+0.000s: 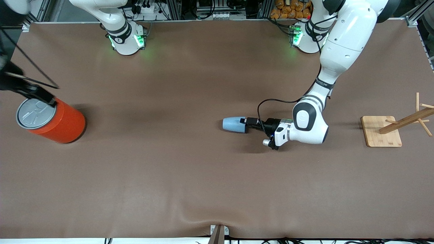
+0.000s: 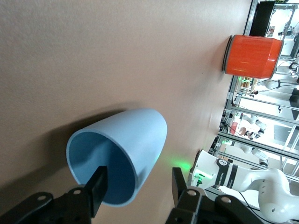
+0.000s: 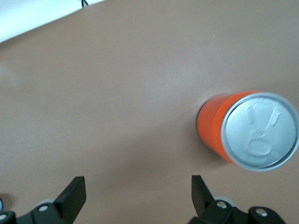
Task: Flip cup
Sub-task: 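Close the left gripper on the lying blue cup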
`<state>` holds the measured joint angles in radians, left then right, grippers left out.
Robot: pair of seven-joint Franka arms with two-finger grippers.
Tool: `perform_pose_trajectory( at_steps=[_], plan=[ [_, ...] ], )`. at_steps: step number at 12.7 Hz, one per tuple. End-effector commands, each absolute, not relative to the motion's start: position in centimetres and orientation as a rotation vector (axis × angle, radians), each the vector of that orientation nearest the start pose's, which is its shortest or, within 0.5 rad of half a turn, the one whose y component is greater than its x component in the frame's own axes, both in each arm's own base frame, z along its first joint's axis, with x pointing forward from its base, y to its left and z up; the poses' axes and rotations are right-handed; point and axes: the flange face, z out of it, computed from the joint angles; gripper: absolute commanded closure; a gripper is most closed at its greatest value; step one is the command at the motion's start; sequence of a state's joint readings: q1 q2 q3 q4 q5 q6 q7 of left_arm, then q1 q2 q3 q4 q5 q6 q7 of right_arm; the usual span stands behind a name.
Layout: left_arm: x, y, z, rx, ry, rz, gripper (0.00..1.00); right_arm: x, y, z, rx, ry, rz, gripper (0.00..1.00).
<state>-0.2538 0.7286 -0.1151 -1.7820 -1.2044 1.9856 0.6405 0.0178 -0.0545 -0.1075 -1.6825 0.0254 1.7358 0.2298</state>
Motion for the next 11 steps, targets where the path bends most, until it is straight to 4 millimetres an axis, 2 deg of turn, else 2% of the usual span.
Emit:
perform_pose_trajectory(
  at_steps=[1, 2, 3, 4, 5, 7, 11],
  plan=[
    [55.3, -29.0, 14.2, 2.029, -0.135, -0.360, 0.54, 54.6, -5.6, 62.3, -3.041, 0.405, -0.087, 0.00],
    [55.2, -29.0, 14.1, 2.022, -0.123, -0.360, 0.67, 54.5, -6.0, 62.7, -3.043, 0.394, -0.088, 0.00],
    [55.1, -29.2, 14.1, 2.017, -0.116, -0.360, 0.88, 54.4, -5.9, 63.3, -3.038, 0.391, -0.104, 0.00],
    [55.1, -29.4, 14.1, 2.008, -0.101, -0.359, 1.00, 54.6, -5.8, 64.0, -3.040, 0.383, -0.132, 0.00],
    [55.3, -29.3, 14.5, 2.006, -0.103, -0.353, 1.00, 54.8, -5.9, 64.9, -3.038, 0.398, -0.158, 0.00],
    [56.1, -28.4, 15.7, 2.013, -0.104, -0.326, 1.00, 54.4, -6.4, 64.9, -3.038, 0.413, -0.117, 0.00],
    [59.4, -25.2, 24.2, 2.105, -0.174, -0.210, 1.00, 54.2, -6.4, 65.0, -3.038, 0.422, -0.111, 0.00]
  ],
)
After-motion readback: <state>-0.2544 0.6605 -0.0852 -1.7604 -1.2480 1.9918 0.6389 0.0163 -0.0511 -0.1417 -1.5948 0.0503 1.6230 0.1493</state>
